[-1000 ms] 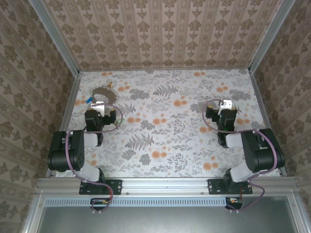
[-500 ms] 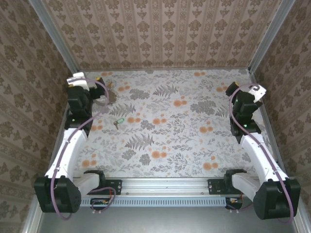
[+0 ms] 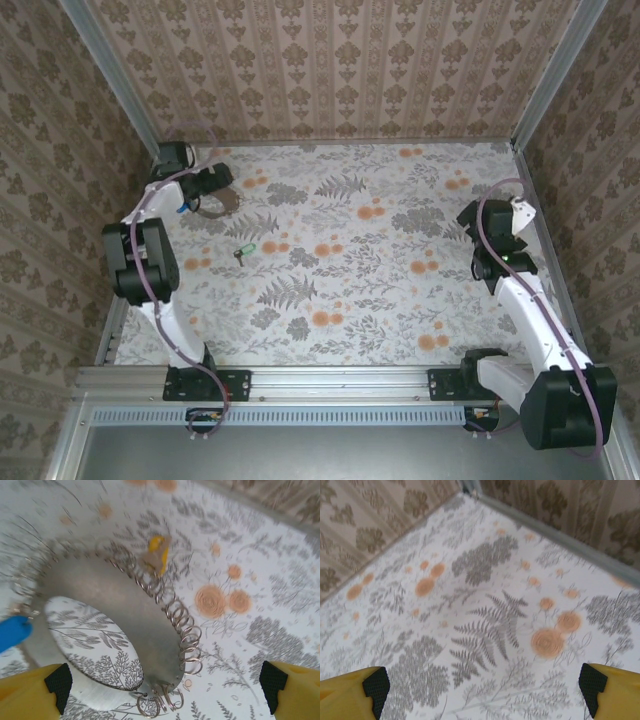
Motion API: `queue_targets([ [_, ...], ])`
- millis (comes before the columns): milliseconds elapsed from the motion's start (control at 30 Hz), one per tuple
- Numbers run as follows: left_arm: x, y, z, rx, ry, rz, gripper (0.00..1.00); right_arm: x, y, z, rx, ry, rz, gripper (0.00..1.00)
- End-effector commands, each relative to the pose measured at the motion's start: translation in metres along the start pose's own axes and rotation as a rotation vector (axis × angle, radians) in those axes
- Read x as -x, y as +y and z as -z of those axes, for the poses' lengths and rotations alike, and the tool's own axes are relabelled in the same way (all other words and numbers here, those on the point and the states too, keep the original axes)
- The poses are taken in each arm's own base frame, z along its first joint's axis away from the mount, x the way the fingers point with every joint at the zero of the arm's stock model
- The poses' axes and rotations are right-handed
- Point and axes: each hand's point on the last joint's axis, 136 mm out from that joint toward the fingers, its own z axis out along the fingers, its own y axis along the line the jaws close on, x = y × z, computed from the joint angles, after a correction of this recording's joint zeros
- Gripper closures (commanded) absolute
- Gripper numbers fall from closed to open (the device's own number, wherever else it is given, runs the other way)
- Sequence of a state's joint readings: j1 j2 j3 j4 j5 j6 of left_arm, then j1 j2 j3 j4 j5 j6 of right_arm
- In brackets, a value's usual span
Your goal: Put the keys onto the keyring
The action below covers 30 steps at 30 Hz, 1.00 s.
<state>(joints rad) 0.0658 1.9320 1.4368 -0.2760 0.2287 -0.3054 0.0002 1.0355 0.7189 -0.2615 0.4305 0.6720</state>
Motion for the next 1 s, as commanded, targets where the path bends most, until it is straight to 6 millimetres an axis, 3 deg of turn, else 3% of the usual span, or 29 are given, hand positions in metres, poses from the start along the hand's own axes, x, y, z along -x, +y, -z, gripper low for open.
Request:
queue_targets([
  [0, -0.017, -0.012, -0.018, -0.071, 0.076, -0.048, 0.00, -0.049, 0.000, -0.004, 0.021, 0.166, 0.022, 0.00],
  [100, -0.024, -0.016, -0.037, -0.103, 0.104, -0.058, 0.00, -0.060, 0.002, -0.002, 0.044, 0.175, 0.055, 0.00],
  [267, -0.044, -0.023, -0.060, -0.127, 0.193, -0.010, 0.00, -0.056, -0.001, 0.006, 0.050, 0.151, 0.064, 0.00],
  [400, -0.063, -0.034, -0.065, -0.152, 0.253, 0.018, 0.00, -0.052, 0.004, 0.009, 0.072, 0.147, 0.057, 0.00],
  [500, -0.089, -0.044, -0.061, -0.155, 0.324, 0.049, 0.00, -0.048, 0.011, 0.010, 0.092, 0.144, 0.051, 0.00],
  [633, -0.120, -0.079, -0.047, -0.261, 0.336, 0.022, 0.00, -0.046, 0.021, 0.007, 0.115, 0.156, 0.037, 0.00],
  [733, -0.146, -0.093, -0.035, -0.260, 0.383, -0.002, 0.00, -0.045, 0.028, 0.005, 0.124, 0.174, 0.033, 0.00],
  [967, -0.208, -0.161, -0.003, -0.350, 0.457, -0.179, 0.00, -0.053, 0.044, 0.005, 0.167, 0.208, 0.031, 0.00],
])
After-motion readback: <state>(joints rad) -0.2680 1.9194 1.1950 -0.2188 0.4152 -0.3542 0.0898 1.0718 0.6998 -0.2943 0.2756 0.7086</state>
